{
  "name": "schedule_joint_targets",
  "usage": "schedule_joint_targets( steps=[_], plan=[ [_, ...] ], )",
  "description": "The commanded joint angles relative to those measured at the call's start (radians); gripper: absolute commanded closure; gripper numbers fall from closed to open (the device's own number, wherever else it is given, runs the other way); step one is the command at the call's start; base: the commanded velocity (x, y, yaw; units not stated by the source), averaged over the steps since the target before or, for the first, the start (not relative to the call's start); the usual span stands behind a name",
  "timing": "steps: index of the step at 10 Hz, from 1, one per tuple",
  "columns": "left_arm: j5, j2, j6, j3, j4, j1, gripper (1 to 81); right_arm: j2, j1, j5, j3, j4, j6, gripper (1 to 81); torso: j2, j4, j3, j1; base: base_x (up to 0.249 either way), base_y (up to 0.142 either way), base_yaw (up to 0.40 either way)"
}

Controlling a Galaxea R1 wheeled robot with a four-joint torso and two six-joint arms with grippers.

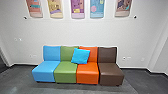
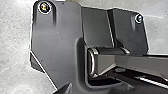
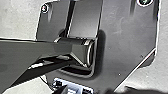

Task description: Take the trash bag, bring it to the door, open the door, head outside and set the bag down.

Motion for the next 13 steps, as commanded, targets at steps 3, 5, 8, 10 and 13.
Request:
schedule_joint_targets(
  steps=[3, 5, 8, 10, 13],
  plan=[
    [0.064, -0.004, -0.001, 0.003, 0.002, -0.035, 1.0, -0.011, 0.034, -0.058, 0.012, -0.008, -0.005, 1.0, 0.000, 0.000, 0.000, 0.001, 0.087, 0.000, 0.000],
    [0.065, -0.004, -0.001, 0.008, 0.000, -0.037, 1.0, -0.035, 0.032, -0.066, 0.053, -0.008, -0.005, 1.0, 0.000, 0.000, 0.000, 0.001, 0.000, 0.000, 0.000],
    [0.068, -0.058, -0.001, 0.115, 0.000, -0.035, 1.0, -0.146, 0.032, -0.069, 0.223, 0.001, -0.003, 1.0, 0.000, 0.000, 0.000, 0.001, 0.000, 0.000, 0.000],
    [0.073, -0.136, -0.006, 0.221, -0.001, -0.038, 1.0, -0.201, 0.037, -0.069, 0.309, 0.003, -0.003, 1.0, 0.000, 0.000, 0.000, 0.001, 0.000, 0.000, 0.000],
    [0.067, -0.242, -0.011, 0.324, -0.009, -0.046, 1.0, -0.255, 0.040, -0.070, 0.384, 0.004, 0.006, 1.0, -0.100, 0.000, 0.000, 0.065, 0.000, 0.000, 0.000]
  ],
)
